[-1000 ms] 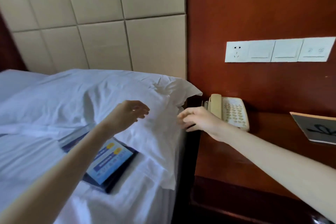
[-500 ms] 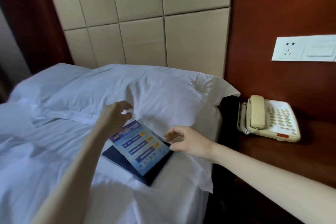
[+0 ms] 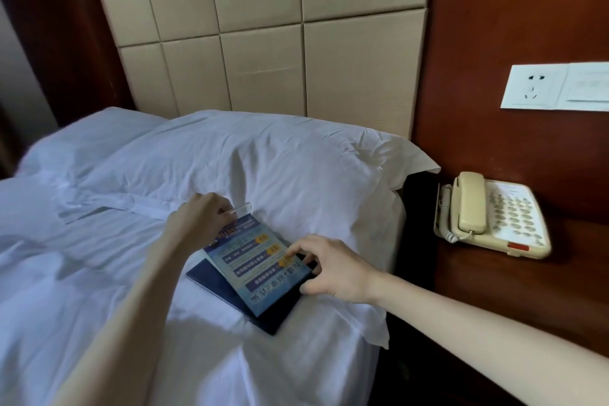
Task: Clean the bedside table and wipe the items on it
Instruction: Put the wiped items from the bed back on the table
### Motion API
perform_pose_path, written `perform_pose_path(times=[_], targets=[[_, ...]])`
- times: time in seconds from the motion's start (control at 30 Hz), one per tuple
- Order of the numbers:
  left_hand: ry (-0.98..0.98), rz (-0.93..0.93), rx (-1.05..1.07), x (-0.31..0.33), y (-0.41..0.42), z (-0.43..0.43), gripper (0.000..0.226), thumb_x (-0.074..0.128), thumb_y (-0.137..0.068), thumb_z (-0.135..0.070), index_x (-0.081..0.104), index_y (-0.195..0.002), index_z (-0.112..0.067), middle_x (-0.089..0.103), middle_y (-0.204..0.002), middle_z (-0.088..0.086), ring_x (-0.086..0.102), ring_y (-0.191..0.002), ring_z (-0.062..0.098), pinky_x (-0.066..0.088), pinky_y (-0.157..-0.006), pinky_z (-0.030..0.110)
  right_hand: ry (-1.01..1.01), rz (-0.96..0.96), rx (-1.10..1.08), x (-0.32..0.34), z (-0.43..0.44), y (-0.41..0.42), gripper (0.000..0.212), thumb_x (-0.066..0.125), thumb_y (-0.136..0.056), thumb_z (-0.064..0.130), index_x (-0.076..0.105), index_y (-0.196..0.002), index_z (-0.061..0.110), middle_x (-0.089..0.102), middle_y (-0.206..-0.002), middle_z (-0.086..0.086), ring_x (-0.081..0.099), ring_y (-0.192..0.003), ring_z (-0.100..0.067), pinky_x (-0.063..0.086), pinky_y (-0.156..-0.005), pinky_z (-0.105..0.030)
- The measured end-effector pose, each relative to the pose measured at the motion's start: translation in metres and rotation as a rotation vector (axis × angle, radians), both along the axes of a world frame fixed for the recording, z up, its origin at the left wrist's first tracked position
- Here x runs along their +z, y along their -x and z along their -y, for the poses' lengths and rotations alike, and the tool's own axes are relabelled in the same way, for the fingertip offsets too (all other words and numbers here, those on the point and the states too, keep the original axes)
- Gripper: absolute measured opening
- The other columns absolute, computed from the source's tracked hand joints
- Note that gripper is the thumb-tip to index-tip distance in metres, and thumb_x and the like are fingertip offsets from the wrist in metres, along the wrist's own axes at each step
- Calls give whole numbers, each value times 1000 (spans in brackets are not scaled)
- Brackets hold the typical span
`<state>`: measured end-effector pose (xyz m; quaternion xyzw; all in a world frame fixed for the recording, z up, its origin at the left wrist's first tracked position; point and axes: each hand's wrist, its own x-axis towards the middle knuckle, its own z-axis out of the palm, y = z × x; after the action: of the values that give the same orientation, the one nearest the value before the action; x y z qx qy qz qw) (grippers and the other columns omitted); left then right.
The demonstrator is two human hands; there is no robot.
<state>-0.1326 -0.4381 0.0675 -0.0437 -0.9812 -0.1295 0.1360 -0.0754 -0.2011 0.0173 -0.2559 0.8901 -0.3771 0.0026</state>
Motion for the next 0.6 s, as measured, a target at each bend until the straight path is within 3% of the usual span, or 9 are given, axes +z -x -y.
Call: perform_pose_path(times=[0.17,0.3,0.4,0.47,0.53,0.6], targets=[[33,-117,21,9,-5,-12,18,53,-92,-39,68,-88,-28,63,-84,2,54,-74,26,40,-63,34,50,-60,12,6,-11,-7,54,75,-70,8,60,-120,22,50,-112,4,52,-96,-10,43,-82,-18],[-41,-128,-39,23,-15,-30,19,56,-92,-35,71,-90,-23,69,-90,8,60,-79,31,49,-66,38,194,-161,-26,24,-36,-16,50,79,-71,4,63,-117,17,51,-113,1,57,-99,-7,44,-81,-14],[-188,-113,-140,29,-25,-53,19,59,-90,-27,74,-82,-19,71,-79,9,64,-78,28,52,-69,38,402,-180,-35,42,-57,-22,36,77,-74,0,67,-107,13,58,-111,-9,62,-102,-20,48,-88,-31],[-252,-87,-190,28,-31,-70,19,60,-88,-23,75,-79,-16,72,-74,6,64,-73,22,49,-65,32,496,-201,-38,50,-73,-24,28,75,-74,-4,68,-98,9,59,-105,-18,61,-99,-34,48,-84,-43],[-310,-35,-236,24,-36,-85,18,59,-88,-19,75,-80,-13,72,-75,5,65,-72,20,45,-63,27,524,-258,-53,56,-88,-26,19,77,-73,7,68,-89,10,59,-97,-21,58,-89,-40,44,-73,-40],[-424,65,-311,18,-41,-99,19,58,-87,-14,75,-80,-15,74,-74,2,69,-70,17,49,-65,26,526,-328,-82,61,-101,-29,23,81,-70,28,67,-82,14,59,-92,-19,55,-79,-37,40,-66,-36]])
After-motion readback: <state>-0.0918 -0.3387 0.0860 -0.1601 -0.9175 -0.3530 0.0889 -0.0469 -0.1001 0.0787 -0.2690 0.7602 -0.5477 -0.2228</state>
